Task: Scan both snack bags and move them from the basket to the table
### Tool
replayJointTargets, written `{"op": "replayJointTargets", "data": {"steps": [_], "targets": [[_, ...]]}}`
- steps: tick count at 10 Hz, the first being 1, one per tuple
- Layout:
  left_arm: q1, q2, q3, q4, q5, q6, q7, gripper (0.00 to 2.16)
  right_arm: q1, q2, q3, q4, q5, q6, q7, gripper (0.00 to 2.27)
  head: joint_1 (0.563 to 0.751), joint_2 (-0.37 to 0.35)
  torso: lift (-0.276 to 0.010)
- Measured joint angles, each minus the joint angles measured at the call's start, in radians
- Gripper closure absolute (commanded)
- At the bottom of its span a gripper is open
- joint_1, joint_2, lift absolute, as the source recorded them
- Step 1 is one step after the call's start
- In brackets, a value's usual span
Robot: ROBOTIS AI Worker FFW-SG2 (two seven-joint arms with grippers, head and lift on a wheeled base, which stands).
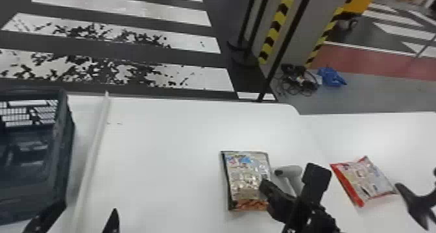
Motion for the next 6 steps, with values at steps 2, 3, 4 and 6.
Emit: {"op": "replayJointTargets", "data": {"steps": [2, 3, 4, 6], "targets": [[-0.001, 0.000, -0.002, -0.001, 0.000, 0.000, 0.000, 0.08, 0.013, -0.003, 0.005, -0.041, -0.001, -0.010, 0.014, 2.25, 0.695, -0.287, -0.098], [-0.002, 0.000, -0.006, -0.001, 0.000, 0.000, 0.001, 0.08, 0.021, -0.005, 0.000, -0.090, 0.006, -0.005, 0.027, 2.25, 0.695, -0.285, -0.098], [-0.003, 0.000, -0.009, -0.001, -0.003, 0.000, 0.001, 0.08, 0.025, -0.015, -0.011, -0.132, 0.016, 0.016, 0.065, 1.86, 0.695, -0.287, -0.098], [-0.005, 0.001, -0.012, 0.000, -0.005, -0.002, 0.002, 0.08, 0.024, -0.028, -0.052, -0.168, 0.075, 0.051, 0.205, 0.23, 0.695, -0.290, -0.098]]}}
